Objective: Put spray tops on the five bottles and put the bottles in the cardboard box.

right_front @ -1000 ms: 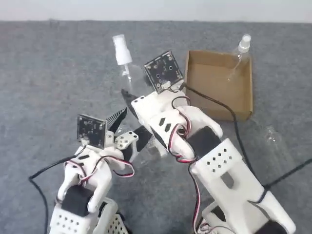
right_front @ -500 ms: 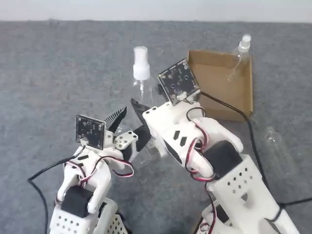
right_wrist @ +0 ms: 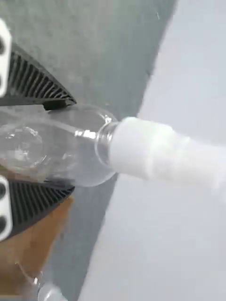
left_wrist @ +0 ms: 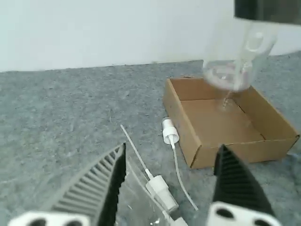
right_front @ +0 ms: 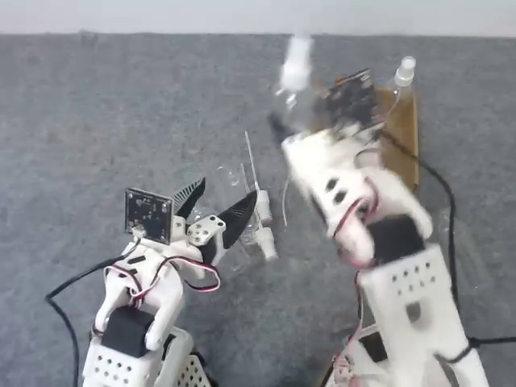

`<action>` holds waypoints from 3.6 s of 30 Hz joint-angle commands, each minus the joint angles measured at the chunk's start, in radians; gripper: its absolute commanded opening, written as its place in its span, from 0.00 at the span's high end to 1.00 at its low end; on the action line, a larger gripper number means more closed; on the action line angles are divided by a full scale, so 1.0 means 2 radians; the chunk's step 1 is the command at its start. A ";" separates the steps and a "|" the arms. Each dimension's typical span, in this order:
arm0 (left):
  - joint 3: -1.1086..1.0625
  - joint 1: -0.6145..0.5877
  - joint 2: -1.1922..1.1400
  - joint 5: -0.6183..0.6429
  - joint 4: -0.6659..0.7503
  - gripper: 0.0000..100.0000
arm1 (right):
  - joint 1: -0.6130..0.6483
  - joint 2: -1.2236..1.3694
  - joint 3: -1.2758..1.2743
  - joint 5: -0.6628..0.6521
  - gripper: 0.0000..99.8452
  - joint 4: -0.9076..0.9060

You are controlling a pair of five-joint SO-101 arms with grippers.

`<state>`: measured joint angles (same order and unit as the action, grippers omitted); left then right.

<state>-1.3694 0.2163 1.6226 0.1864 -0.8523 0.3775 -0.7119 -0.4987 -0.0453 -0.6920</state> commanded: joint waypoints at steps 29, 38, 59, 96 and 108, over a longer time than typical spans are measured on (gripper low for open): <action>-0.006 -0.038 0.008 -0.002 0.015 0.99 | -0.104 0.461 0.039 -0.028 0.99 0.512; -0.006 -0.038 0.008 -0.002 0.015 0.99 | -0.114 0.529 0.093 -0.028 0.99 0.511; -0.006 -0.038 0.008 -0.002 0.015 0.99 | -0.113 0.563 0.104 -0.028 0.99 0.491; -0.006 -0.038 0.008 0.000 0.015 0.99 | -0.113 0.564 0.093 -0.031 0.84 0.488; -0.006 -0.038 0.008 0.000 0.015 0.99 | -0.111 0.564 0.092 -0.031 0.84 0.488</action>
<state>-1.3909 0.1412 1.6226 0.1864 -0.8523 0.1611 0.4419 -0.3590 -0.1112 0.2931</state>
